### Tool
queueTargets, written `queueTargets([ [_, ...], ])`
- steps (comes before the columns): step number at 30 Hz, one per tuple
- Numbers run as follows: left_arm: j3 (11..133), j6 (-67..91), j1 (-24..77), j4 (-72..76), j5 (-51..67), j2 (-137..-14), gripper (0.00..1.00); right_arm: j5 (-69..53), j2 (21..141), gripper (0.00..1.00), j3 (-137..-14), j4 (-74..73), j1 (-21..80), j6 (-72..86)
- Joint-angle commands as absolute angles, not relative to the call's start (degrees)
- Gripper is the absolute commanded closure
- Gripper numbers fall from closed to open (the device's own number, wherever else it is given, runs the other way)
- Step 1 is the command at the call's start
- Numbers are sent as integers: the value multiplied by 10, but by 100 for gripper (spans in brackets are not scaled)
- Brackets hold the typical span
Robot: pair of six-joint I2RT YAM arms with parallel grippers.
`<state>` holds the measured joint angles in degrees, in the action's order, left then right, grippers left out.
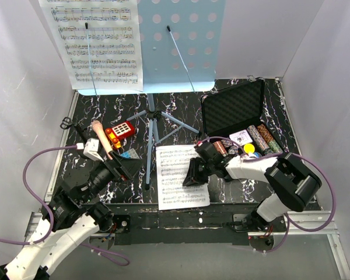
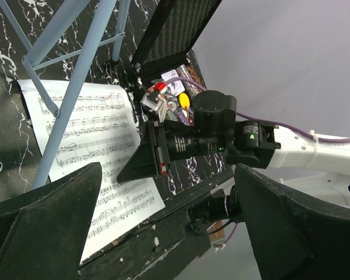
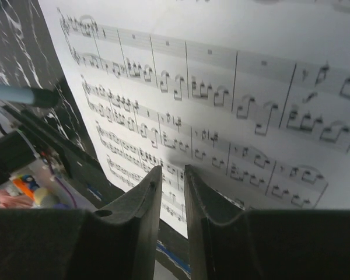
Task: Pack up the instrument practice props
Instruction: Place the sheet music at the center of the board.
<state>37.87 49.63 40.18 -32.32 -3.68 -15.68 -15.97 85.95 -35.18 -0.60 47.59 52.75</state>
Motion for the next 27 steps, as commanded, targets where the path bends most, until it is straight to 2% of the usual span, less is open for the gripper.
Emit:
queueTargets([
  [1,383,491,398,-333,-47,-154,2,-179,898,69,-381,41,456,548],
  [9,391,480,399,-343,-54,-156,2,-193,959,69,-446,47,447,547],
  [13,395,475,399,-345,-56,-162,2,-189,937,66,-454,47,447,548],
  [20,410,451,399,-330,-50,-180,2,-128,779,43,-434,-58,444,518],
  [27,469,386,399,-298,-49,-245,2,-33,552,36,-457,-215,405,426],
])
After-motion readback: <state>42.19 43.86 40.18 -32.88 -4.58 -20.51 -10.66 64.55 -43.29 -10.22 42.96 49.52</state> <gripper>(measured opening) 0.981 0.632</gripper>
